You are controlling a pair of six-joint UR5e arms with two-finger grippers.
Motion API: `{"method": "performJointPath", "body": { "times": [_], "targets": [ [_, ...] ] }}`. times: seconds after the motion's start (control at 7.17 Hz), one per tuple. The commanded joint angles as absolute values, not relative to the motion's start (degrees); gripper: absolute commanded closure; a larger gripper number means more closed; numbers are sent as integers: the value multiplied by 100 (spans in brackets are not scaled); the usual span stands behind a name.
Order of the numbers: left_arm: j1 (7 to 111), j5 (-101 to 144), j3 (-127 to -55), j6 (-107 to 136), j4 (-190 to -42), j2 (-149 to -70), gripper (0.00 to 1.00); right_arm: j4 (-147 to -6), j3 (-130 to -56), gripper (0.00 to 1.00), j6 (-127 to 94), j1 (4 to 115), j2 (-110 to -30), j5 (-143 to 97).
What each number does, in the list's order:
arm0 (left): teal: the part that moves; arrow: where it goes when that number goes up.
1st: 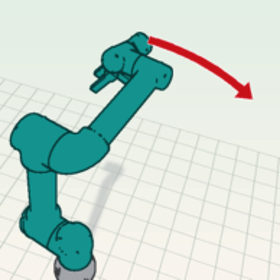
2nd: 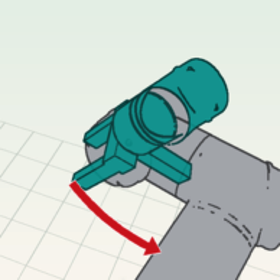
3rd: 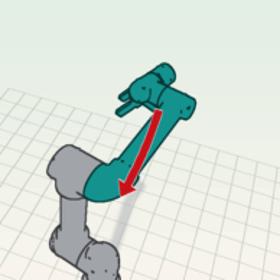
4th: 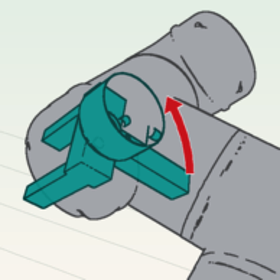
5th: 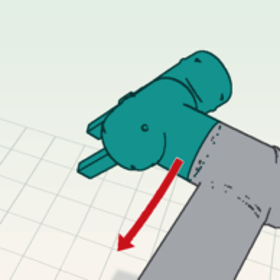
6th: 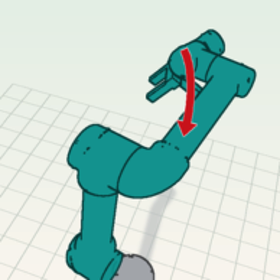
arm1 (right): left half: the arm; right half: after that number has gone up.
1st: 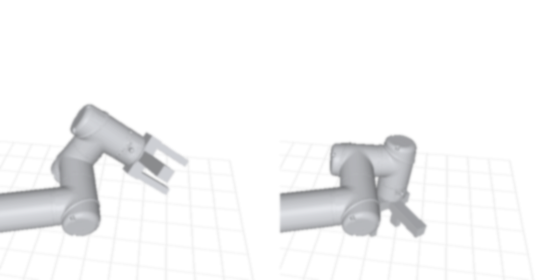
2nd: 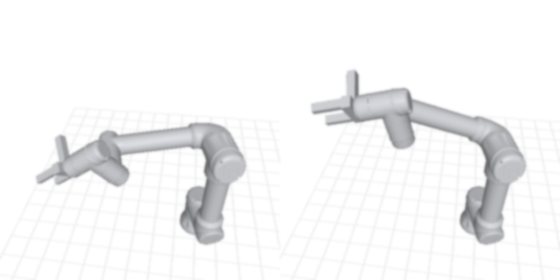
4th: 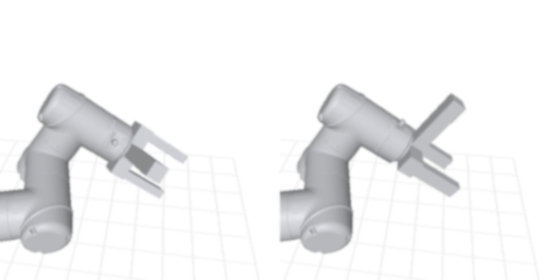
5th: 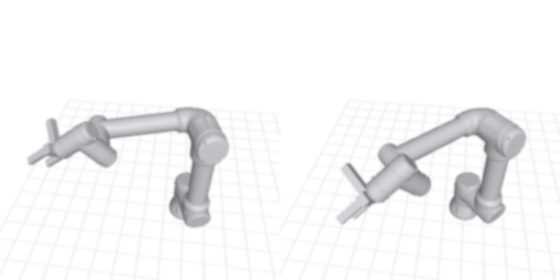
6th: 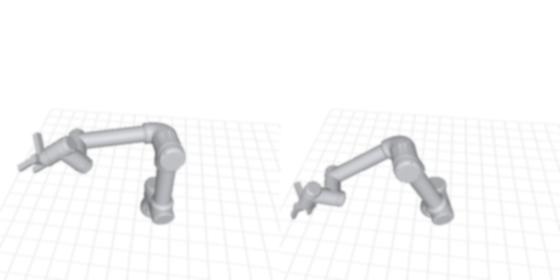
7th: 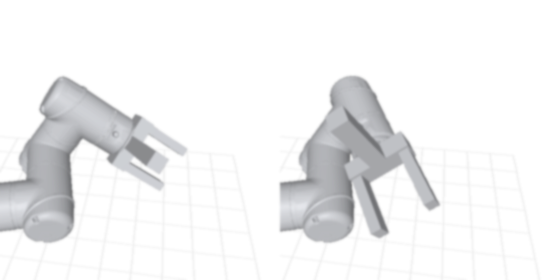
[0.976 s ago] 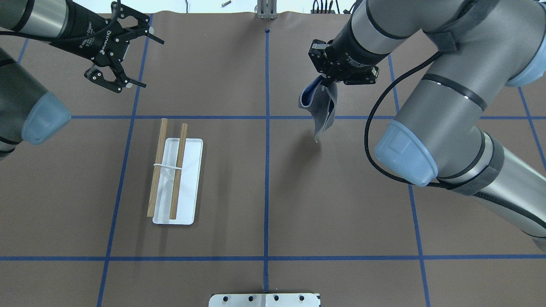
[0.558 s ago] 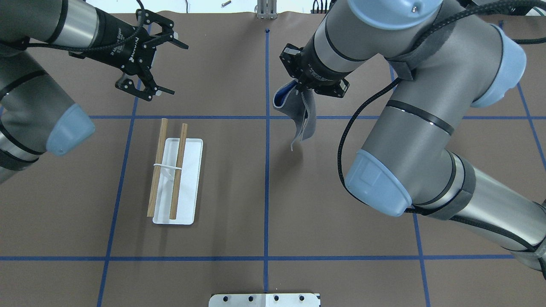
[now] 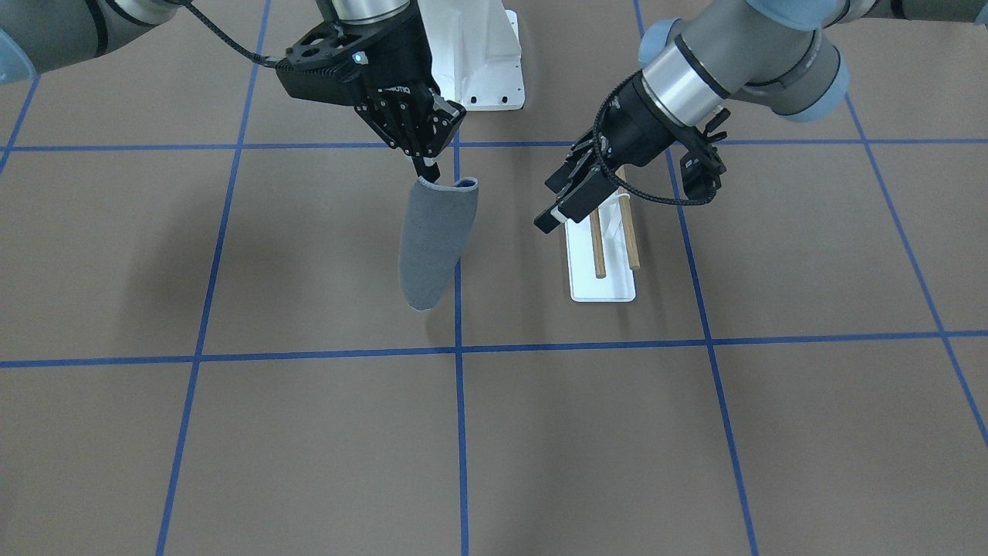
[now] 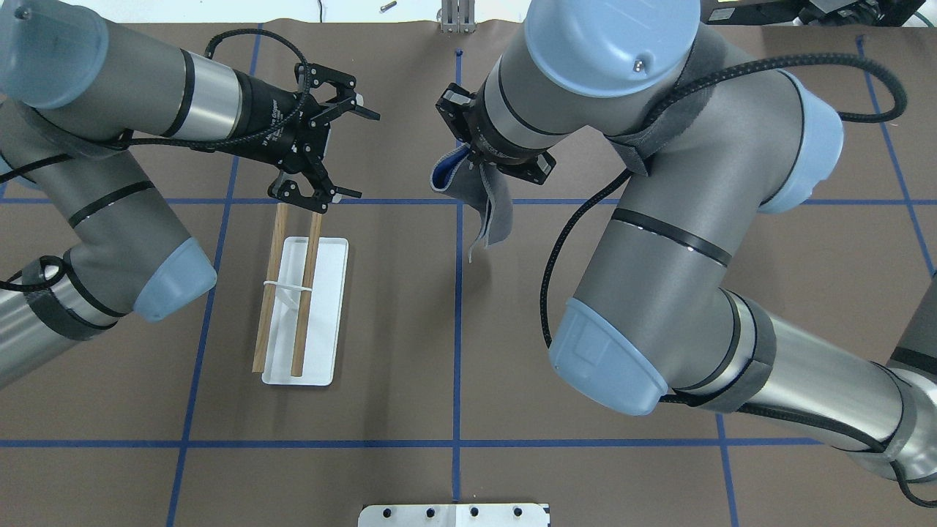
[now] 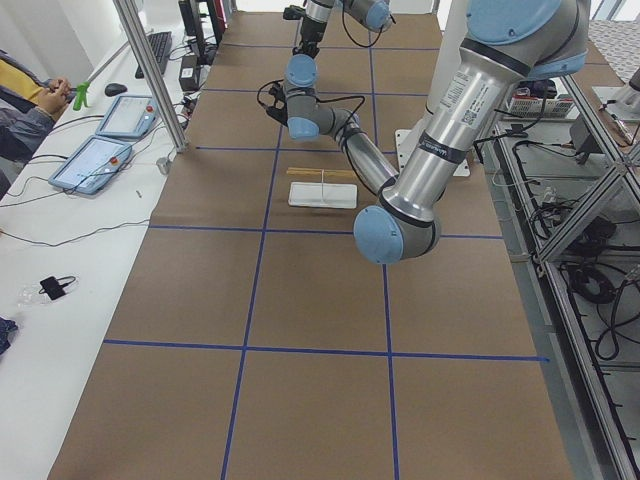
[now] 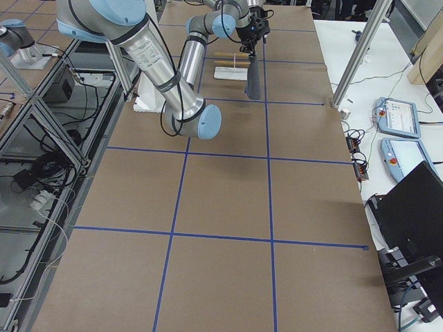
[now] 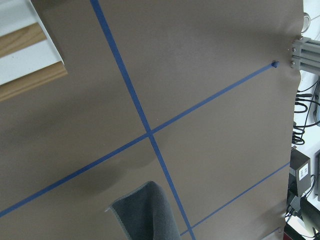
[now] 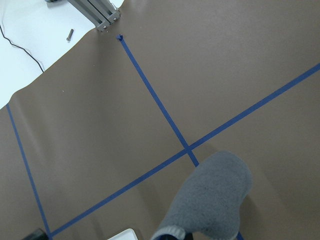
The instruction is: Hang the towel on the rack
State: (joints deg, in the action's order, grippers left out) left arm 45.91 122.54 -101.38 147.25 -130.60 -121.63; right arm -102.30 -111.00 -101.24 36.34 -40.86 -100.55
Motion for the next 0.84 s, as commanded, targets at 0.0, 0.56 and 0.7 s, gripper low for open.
{"method": "performJointPath", "body": {
  "times": [0.0,0.56,0.7],
  "targets": [
    [4448,12120,-10099,15203,-13122,-12313,2,-10222,-10969,100,-10352,3551,-3929,-9862],
    [4395,11779,-10046,16055,-13700,-12331,2,-10195,-10969,100,-10643,3524,-3894,-9729],
    [4395,11751,-10037,16075,-13728,-12322,2,-10178,-10977,100,-10661,3524,-3885,-9729]
  ]
}}
